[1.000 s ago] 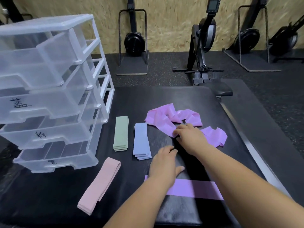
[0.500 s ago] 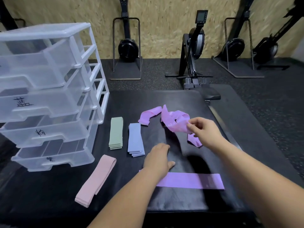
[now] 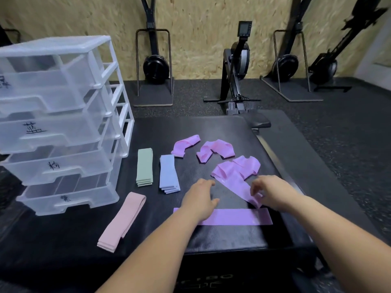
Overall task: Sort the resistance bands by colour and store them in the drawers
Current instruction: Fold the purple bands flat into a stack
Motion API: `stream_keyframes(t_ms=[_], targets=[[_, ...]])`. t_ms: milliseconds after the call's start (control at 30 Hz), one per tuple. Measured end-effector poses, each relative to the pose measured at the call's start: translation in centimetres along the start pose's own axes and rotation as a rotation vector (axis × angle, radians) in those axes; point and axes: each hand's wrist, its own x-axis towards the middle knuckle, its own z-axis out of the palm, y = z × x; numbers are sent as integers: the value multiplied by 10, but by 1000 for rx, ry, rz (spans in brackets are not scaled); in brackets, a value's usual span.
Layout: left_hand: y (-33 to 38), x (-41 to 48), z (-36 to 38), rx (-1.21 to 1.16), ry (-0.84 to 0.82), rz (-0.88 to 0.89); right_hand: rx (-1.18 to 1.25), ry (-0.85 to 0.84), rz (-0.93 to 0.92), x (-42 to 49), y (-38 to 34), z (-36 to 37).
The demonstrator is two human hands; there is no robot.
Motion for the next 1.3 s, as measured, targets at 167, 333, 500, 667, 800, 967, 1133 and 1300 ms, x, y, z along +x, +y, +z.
stream_keyframes(t_ms=[167, 333, 500, 667, 800, 967, 1133, 1300], targets=[[-4, 12, 2, 26, -36, -21, 72, 107, 26, 16, -11, 2], [-12, 27, 1, 69, -70, -50, 13, -9, -117, 45, -33, 11], [-22, 34, 7, 86, -74, -53, -47, 58, -200, 85, -54, 28], [-24, 41, 6, 128, -105, -31, 9, 258, -198, 110, -59, 36], [-26, 44, 6, 144, -107, -17, 23, 338, -150, 116, -54, 41], [-24, 46, 4, 156, -124, -19, -4, 381, -132, 119, -48, 48], [-22, 44, 5, 148, -120, -22, -9, 410, -147, 116, -51, 41], [-20, 41, 3, 120, -105, -28, 27, 551, -164, 106, -51, 21]])
